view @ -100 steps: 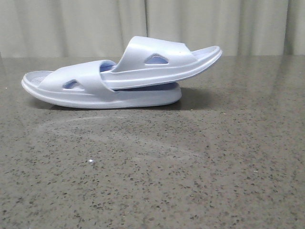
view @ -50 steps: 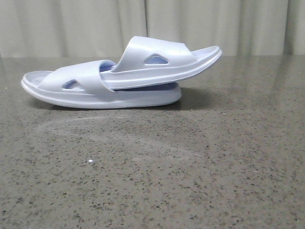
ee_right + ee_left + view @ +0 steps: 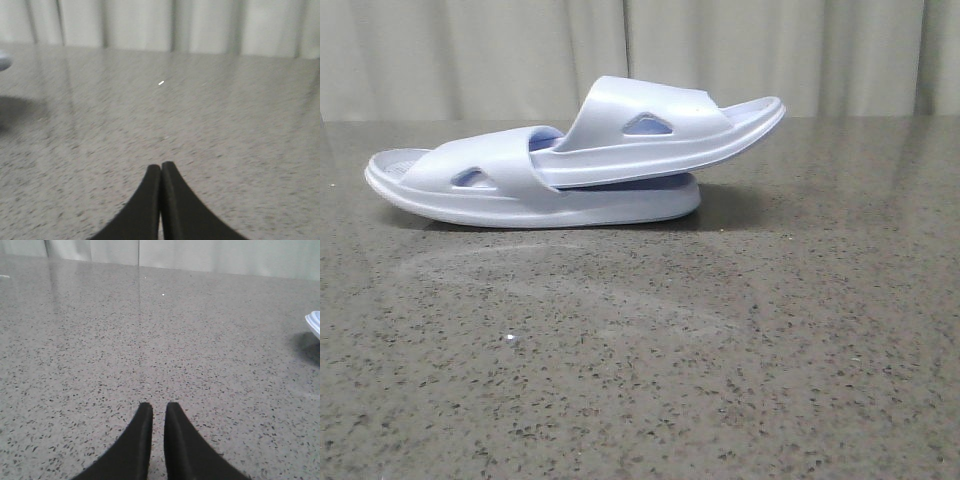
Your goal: Insert blue slippers together front up
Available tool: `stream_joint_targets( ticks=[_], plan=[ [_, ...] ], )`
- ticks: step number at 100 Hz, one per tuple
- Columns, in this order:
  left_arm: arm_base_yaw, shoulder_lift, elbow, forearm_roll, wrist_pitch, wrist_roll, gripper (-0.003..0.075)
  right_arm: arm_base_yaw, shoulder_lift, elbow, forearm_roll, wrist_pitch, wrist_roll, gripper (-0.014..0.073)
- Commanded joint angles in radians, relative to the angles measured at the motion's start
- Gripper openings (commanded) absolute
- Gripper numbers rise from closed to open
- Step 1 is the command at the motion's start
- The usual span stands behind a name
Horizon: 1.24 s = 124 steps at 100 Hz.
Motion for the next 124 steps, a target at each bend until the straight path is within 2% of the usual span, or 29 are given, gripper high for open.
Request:
stream_joint_targets(
  ticks=[1,21,124],
  plan=[
    [0.003,-0.03,0.01,-0.011,-0.068,-0.004,0.0015,-0.053,-0.052,0.021,-0.017,-0.035,0.007,-0.0078],
    [0.003,-0.03,0.01,-0.011,-0.068,-0.004,0.0015,-0.091,-0.185,0.021,-0.017,0.112,0.007,-0.0078],
    [0.003,-0.03,0.01,-0.011,-0.068,-0.004,0.0015,-0.091,-0.181,0.021,-0.014,0.141,0.007,-0.0078]
  ],
)
